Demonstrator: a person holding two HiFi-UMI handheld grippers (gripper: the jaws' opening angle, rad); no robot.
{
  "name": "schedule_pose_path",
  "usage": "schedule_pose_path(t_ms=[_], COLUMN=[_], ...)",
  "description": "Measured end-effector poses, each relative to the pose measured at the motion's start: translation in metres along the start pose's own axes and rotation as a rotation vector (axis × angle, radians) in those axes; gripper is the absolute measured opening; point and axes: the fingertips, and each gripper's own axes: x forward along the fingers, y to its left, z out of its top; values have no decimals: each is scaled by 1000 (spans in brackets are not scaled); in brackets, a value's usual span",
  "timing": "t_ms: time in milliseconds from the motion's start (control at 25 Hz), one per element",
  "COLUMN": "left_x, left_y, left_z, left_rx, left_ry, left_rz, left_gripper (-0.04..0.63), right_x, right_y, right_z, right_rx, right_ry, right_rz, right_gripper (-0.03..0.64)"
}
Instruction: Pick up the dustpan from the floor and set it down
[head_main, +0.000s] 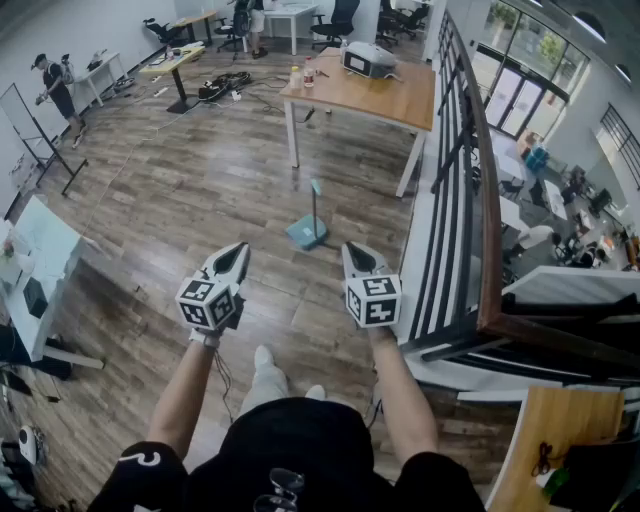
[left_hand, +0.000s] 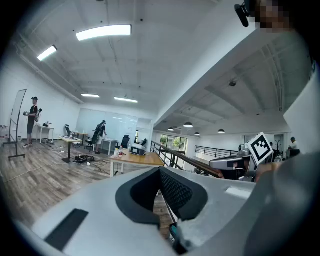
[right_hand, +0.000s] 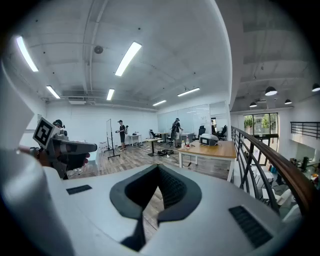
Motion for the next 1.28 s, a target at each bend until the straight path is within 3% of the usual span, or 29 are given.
schedule_pose_path(t_ms=[760, 1280], left_x=[9, 101], left_y=[-4, 53], left_z=[-4, 3], left_rx=[-12, -19], left_ry=[8, 0], left_rz=[4, -18], left_gripper=[-2, -2], right_x=[7, 101], right_y=[-14, -51], right_z=[7, 20], right_rx=[42, 44], right_ry=[-21, -29], right_rz=[10, 7], right_gripper=[-5, -5])
